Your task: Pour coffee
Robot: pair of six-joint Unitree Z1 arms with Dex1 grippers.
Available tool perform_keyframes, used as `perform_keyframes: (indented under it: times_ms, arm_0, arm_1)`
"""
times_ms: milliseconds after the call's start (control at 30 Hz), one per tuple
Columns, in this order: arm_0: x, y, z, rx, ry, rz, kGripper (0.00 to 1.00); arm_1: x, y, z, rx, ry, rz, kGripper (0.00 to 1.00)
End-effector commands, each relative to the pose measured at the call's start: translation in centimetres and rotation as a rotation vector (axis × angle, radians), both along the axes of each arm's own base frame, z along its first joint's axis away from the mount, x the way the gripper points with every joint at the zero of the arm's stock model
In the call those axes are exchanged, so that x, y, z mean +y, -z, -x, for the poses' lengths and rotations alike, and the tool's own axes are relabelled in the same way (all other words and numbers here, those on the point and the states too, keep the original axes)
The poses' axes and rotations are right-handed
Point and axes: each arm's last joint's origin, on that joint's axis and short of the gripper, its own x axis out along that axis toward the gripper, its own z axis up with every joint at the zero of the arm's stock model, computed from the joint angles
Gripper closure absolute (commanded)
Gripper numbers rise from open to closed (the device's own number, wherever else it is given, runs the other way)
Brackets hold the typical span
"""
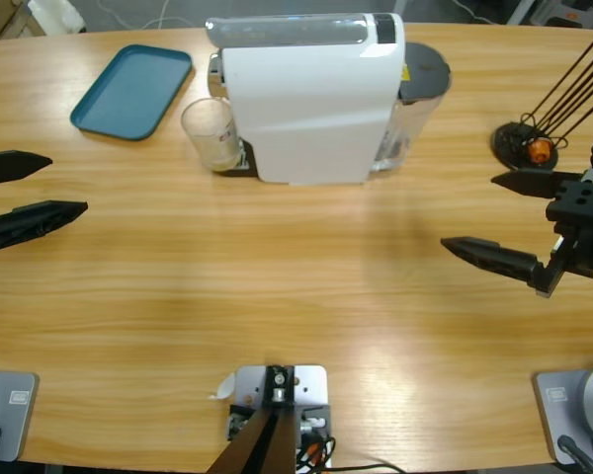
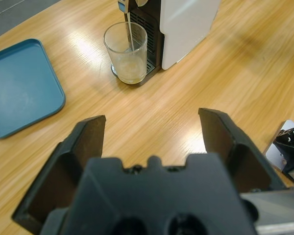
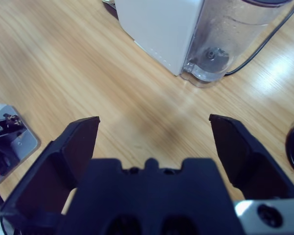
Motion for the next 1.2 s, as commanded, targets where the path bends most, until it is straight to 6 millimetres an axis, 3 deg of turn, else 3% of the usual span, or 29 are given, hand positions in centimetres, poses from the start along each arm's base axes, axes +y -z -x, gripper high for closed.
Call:
perform_keyframes:
  times_ms: [33, 1200]
  arm_0:
    - [-0.24, 1.27, -0.24, 0.044, -0.008, -0.032, 0.174]
    - [-0.4, 1.38, -0.47, 0.062, -0.016, -0.033, 0.18]
  arm_1:
    - [0.37, 0.59, -0.26, 0.026, 0.022, 0.024, 0.0]
    - [0.46, 0.78, -0.33, 0.038, 0.021, 0.037, 0.101]
